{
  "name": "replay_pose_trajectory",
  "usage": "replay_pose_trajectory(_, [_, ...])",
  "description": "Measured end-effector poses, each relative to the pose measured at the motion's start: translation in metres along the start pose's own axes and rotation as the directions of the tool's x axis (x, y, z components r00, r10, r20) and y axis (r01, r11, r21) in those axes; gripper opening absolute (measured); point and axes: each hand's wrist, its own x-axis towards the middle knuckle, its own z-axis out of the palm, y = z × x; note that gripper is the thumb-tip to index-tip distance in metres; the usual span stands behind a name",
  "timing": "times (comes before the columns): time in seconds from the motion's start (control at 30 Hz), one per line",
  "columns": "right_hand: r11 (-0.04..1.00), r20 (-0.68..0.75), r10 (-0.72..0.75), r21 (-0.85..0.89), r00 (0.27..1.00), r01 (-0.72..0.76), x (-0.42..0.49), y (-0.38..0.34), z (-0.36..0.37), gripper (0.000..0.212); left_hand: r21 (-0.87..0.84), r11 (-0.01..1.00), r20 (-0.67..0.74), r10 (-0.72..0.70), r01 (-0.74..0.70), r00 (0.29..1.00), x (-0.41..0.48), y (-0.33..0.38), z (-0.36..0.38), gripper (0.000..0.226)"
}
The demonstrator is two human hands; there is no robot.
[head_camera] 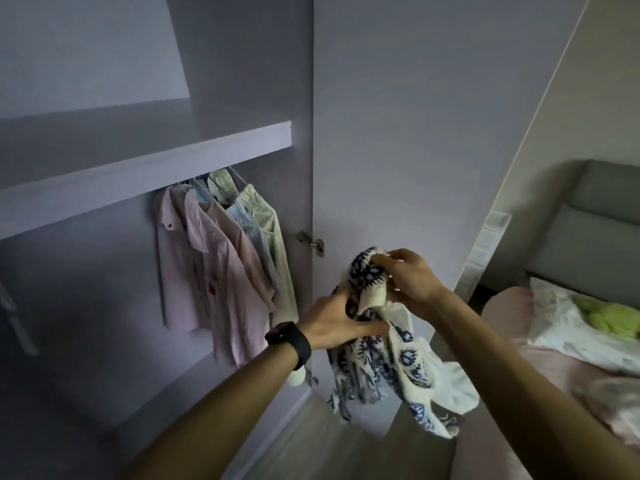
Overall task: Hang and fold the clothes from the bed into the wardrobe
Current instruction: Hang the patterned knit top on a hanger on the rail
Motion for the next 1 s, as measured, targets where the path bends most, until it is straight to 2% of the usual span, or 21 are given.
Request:
replay_pose_trajectory(0.07, [0.994,0.067,0.018,0.105,0.998,-0.025,0.000,-0.004,-0.009,0.039,0.126,0.992,-0.171,0.051,-0.029,0.984,0.006,-0.001,0.009,0.043])
replay_pose_trajectory(0.13, [0.989,0.062,-0.015,0.150,0.998,0.005,0.002,-0.006,-0.021,0.041,0.143,0.987,-0.295,0.110,-0.070,0.949,0.010,-0.008,0.002,0.019])
replay_pose_trajectory(0.2, [0.977,0.084,-0.082,0.206,0.993,0.063,0.006,-0.005,-0.033,0.045,0.098,0.993,-0.361,0.095,-0.064,0.928,0.014,-0.012,-0.012,0.033])
replay_pose_trajectory(0.27, [0.972,0.212,-0.138,0.215,0.968,0.092,0.009,0.001,-0.038,0.056,0.024,0.999,-0.454,0.047,-0.041,0.890,0.019,-0.010,-0.026,0.044])
replay_pose_trajectory(0.33, [0.984,0.336,-0.163,-0.006,0.927,0.176,0.008,0.015,-0.028,0.062,-0.034,0.999,-0.525,-0.013,-0.005,0.851,0.025,-0.001,-0.038,0.048])
replay_pose_trajectory(0.4, [0.928,0.388,-0.186,-0.233,0.903,0.292,0.004,0.033,-0.010,0.062,-0.058,0.998,-0.573,-0.054,0.025,0.818,0.028,0.009,-0.049,0.042])
replay_pose_trajectory(0.43, [0.881,0.382,-0.226,-0.313,0.896,0.355,0.004,0.042,-0.002,0.056,-0.065,0.998,-0.590,-0.059,0.025,0.805,0.027,0.011,-0.053,0.035])
replay_pose_trajectory(0.5, [0.743,0.372,-0.364,-0.436,0.854,0.507,0.011,0.052,0.009,0.031,-0.078,0.996,-0.625,-0.082,0.042,0.776,0.023,0.014,-0.063,0.022])
replay_pose_trajectory(0.57, [0.642,0.363,-0.457,-0.497,0.812,0.584,0.020,0.051,0.014,0.013,-0.084,0.994,-0.684,-0.105,0.065,0.722,0.011,0.012,-0.072,0.018])
replay_pose_trajectory(0.63, [0.630,0.384,-0.472,-0.483,0.794,0.608,0.026,0.047,0.018,0.014,-0.052,0.992,-0.769,-0.111,0.112,0.630,-0.007,0.008,-0.079,0.018])
replay_pose_trajectory(0.7, [0.657,0.484,-0.458,-0.380,0.745,0.651,0.024,0.044,0.031,0.012,-0.061,0.983,-0.839,-0.146,0.175,0.525,-0.026,0.004,-0.082,0.016])
replay_pose_trajectory(0.77, [0.665,0.561,-0.427,-0.338,0.709,0.667,0.016,0.048,0.049,0.031,-0.098,0.977,-0.863,-0.177,0.187,0.473,-0.041,0.002,-0.082,0.014])
replay_pose_trajectory(0.8, [0.653,0.584,-0.404,-0.355,0.704,0.669,0.014,0.051,0.058,0.038,-0.096,0.979,-0.868,-0.171,0.179,0.467,-0.045,0.003,-0.081,0.014])
replay_pose_trajectory(0.83, [0.621,0.618,-0.406,-0.353,0.673,0.700,0.010,0.053,0.072,0.035,-0.075,0.976,-0.882,-0.160,0.203,0.444,-0.056,0.003,-0.081,0.013])
replay_pose_trajectory(0.9, [0.535,0.639,-0.475,-0.336,0.605,0.775,0.006,0.056,0.092,0.017,-0.010,0.965,-0.894,-0.126,0.262,0.429,-0.074,0.007,-0.080,0.011])
replay_pose_trajectory(0.93, [0.529,0.647,-0.494,-0.306,0.581,0.791,0.001,0.056,0.101,0.013,0.018,0.949,-0.902,-0.121,0.314,0.414,-0.089,0.006,-0.081,0.009])
replay_pose_trajectory(1.0, [0.628,0.621,-0.512,-0.201,0.594,0.752,-0.004,0.053,0.112,0.013,0.063,0.897,-0.913,-0.125,0.438,0.389,-0.120,0.001,-0.085,0.005])
